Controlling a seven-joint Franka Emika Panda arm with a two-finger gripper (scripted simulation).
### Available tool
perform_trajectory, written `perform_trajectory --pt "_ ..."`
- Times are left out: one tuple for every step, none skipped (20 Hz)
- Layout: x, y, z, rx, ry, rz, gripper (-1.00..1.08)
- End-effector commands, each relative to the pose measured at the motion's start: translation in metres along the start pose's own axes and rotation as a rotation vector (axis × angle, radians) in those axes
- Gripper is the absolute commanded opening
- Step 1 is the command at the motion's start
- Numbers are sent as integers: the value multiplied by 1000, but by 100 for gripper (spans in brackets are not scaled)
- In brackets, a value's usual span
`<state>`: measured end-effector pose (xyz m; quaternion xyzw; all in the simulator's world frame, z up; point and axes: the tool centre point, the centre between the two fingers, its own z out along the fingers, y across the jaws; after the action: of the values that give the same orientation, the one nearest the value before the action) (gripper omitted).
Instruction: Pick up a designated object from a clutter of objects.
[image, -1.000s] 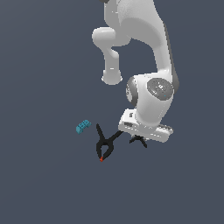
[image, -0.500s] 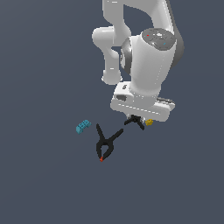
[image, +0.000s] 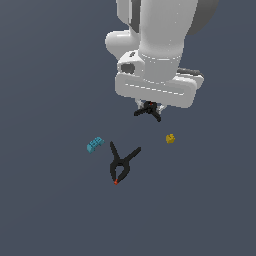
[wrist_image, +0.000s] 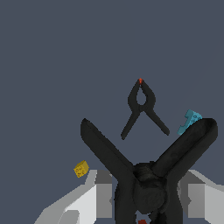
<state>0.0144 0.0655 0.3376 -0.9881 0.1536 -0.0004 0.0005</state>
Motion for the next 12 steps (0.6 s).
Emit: perform_trajectory --pt "-3 7 -21 0 -1 0 -100" --pt "-4 9 -28 0 -1 0 -100" --pt "-5 12 -34 0 -1 0 -100" --pt "-5 14 -40 0 -1 0 -100" --pt "-6 15 -45 0 -1 0 -100" --pt "-6 17 -50 0 -1 0 -100" --pt "-7 18 -54 0 -1 0 -100" --pt "-7 19 -58 0 -1 0 -100" --pt "-7 20 -61 -1 -1 0 -100" --pt "-7 21 -63 -1 -1 0 -100" --pt "-7 21 -65 -1 -1 0 -100" --pt "-7 22 -66 -1 -1 0 -100"
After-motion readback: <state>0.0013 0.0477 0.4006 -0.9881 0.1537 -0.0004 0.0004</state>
